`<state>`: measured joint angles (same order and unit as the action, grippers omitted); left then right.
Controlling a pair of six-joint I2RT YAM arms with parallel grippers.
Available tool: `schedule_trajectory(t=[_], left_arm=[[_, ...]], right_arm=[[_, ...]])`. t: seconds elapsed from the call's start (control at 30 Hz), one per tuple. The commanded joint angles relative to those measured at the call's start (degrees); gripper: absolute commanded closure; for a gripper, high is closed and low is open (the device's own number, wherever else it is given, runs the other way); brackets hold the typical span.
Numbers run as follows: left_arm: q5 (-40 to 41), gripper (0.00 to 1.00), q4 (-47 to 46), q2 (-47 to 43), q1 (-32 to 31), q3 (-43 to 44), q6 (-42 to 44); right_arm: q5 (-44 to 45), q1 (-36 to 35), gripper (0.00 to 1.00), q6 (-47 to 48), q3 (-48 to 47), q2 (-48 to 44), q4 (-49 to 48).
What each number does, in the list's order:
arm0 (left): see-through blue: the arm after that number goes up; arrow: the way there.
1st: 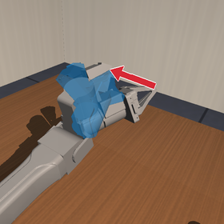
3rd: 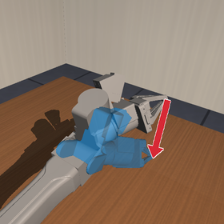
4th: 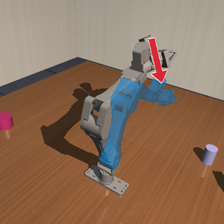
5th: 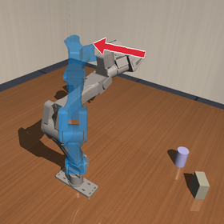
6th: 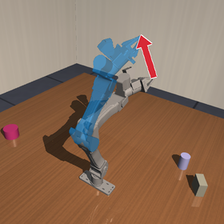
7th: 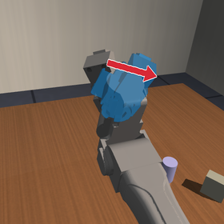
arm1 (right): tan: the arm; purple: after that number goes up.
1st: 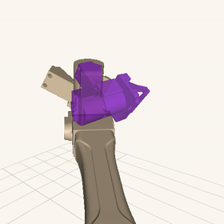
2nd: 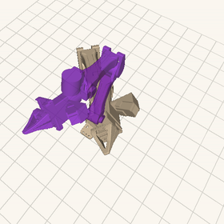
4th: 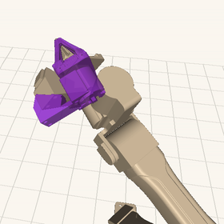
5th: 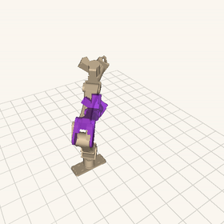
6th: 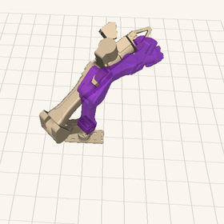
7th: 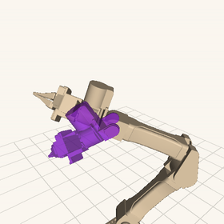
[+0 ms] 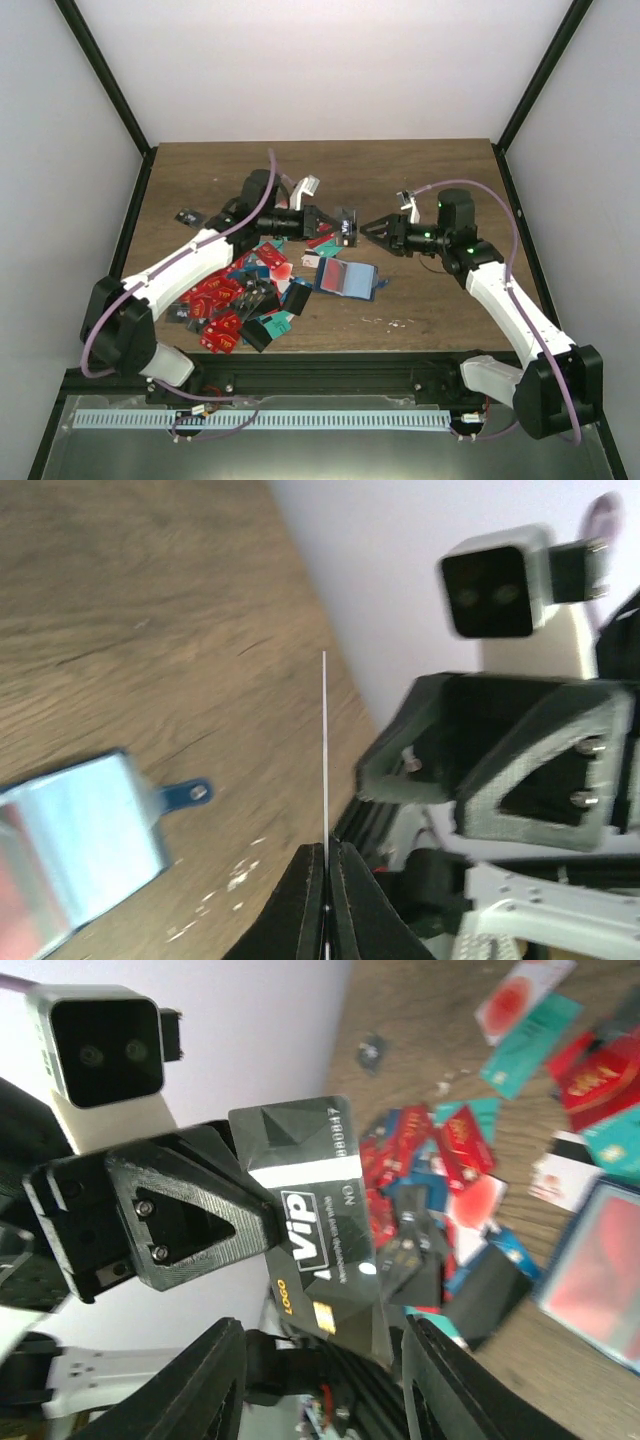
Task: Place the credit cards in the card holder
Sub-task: Insert the credit card into the card holder.
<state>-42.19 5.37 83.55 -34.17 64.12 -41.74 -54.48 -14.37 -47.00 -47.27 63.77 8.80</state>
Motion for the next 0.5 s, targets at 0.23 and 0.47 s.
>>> schedule_trajectory(t=[0.23, 0.47], left_arm=[[2.8, 0.96, 19.5, 12.4, -1.4, 6.7, 16.1], [2.9, 0.96, 24.1, 18.0, -2.1, 9.0, 20.2]], right_arm=[[9.3, 0.4, 0.54, 14.0, 1.4, 0.0, 15.5], [8.2, 0.3, 0.56, 14.3, 3.1, 4.5, 12.2]])
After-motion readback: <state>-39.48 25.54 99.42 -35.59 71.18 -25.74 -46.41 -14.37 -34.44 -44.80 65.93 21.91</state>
